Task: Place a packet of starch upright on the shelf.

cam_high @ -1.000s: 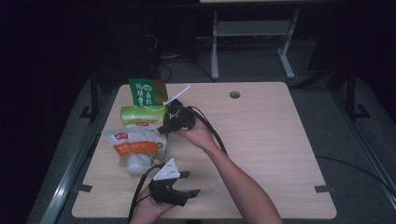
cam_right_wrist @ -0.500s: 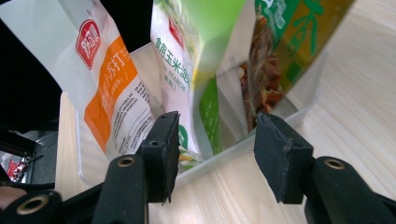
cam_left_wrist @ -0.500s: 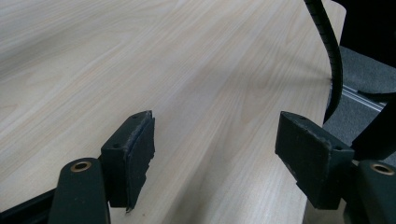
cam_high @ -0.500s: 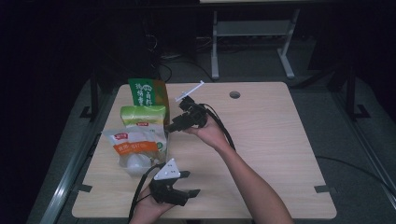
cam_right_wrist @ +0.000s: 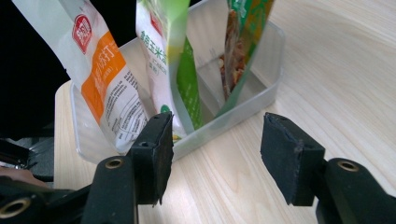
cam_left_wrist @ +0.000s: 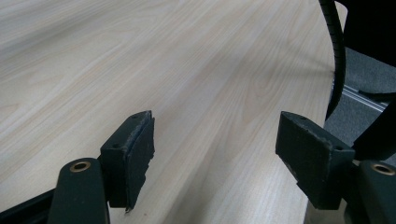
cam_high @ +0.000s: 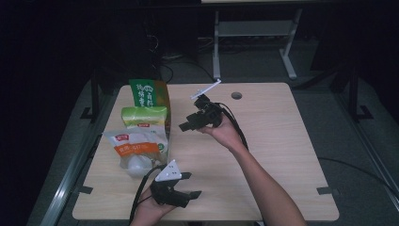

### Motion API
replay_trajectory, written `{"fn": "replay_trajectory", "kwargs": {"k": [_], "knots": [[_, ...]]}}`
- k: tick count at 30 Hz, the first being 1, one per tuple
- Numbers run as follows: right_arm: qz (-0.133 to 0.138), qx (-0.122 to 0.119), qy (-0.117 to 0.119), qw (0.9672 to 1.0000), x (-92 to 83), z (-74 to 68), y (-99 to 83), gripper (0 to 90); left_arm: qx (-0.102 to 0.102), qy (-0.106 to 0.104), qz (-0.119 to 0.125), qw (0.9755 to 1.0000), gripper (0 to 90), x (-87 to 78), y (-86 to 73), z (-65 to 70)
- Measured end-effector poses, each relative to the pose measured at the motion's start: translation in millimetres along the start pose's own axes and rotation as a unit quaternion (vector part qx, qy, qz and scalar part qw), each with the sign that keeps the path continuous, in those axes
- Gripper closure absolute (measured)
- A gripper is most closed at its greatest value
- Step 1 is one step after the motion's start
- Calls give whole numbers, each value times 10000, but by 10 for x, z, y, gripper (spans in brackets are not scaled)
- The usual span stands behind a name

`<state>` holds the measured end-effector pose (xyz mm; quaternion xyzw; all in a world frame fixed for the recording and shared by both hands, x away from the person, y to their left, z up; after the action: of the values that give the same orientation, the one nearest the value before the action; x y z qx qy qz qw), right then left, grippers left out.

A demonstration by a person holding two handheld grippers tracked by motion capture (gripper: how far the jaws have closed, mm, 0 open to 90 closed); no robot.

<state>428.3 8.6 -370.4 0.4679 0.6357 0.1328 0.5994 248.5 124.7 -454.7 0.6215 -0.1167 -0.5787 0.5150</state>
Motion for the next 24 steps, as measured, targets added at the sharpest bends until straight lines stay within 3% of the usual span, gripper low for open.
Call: {"fn": "replay_trajectory", "kwargs": {"k": [24], "knots": [[60, 324, -243, 9992, -474, 182, -305, 376, -63, -16, 33, 10000, 275, 8, 0, 1]]}}
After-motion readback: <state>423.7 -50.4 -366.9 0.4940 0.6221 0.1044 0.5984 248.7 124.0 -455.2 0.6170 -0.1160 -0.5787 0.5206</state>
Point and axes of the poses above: each handheld gripper's, and its own axes: x roughly forward along the jaws, y roughly out of its top, z roughly to its right, the point moved 4 cm from there along x, roughly forward along the jaws, and after that the axes turned 4 degrees about -x, right-handed, at the moved point
